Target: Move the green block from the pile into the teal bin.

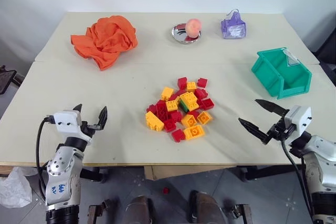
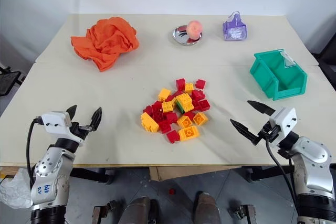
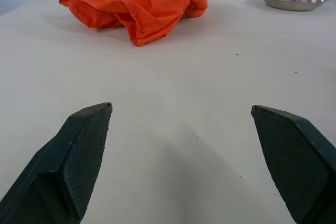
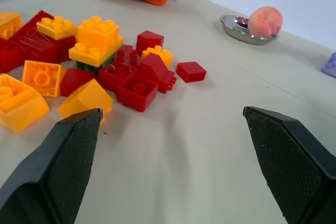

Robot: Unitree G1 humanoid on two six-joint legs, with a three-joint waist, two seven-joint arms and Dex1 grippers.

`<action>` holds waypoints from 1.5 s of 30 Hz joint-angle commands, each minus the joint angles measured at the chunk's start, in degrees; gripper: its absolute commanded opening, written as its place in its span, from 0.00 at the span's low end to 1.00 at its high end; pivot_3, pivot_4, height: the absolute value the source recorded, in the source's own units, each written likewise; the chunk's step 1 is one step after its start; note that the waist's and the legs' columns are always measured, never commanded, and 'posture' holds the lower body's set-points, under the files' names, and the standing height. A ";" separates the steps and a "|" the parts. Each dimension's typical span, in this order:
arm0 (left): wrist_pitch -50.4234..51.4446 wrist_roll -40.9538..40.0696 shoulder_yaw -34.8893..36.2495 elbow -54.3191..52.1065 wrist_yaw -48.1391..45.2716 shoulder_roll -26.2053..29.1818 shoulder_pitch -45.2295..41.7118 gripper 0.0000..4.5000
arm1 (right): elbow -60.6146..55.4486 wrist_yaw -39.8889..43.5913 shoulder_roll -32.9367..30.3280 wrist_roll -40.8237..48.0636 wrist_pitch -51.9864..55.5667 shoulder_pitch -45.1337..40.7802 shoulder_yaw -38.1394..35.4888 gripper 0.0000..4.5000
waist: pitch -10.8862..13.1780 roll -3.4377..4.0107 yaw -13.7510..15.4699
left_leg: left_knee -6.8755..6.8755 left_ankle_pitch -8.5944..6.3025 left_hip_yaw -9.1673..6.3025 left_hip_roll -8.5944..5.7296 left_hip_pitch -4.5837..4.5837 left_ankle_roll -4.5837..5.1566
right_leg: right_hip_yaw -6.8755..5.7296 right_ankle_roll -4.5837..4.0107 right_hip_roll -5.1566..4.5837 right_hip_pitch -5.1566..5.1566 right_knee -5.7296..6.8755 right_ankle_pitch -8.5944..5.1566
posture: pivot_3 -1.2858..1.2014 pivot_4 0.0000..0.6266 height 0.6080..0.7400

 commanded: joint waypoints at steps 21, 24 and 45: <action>-6.66 -5.81 -9.93 -2.85 -34.94 15.67 3.80 1.00 | -16.79 1.71 2.97 -4.07 20.29 -9.43 24.66 0.23 | -0.02 0.05 -0.18 | -0.03 -0.02 0.02 0.05 -0.02 -0.03 | 0.00 -0.12 0.00 -0.15 0.13 -0.06 | 0.52 0.24 1.00; -6.41 -5.90 -11.68 -3.47 -35.58 14.89 3.86 1.00 | -14.72 -1.51 6.68 -8.31 20.02 -12.53 28.32 0.01 | -0.02 0.05 -0.20 | -0.03 -0.01 0.02 0.05 -0.03 -0.04 | 0.00 -0.12 0.00 -0.16 0.14 -0.06 | 0.52 0.24 1.00; -5.57 -1.36 -19.83 -0.87 -34.24 10.83 -3.56 1.00 | 17.79 -3.57 7.22 -16.03 2.93 -30.48 21.86 0.01 | -0.01 0.06 -1.18 | -0.06 -0.01 0.05 0.04 -0.06 -0.05 | -0.06 -0.11 0.00 -0.18 0.11 -0.06 | 0.52 0.24 1.00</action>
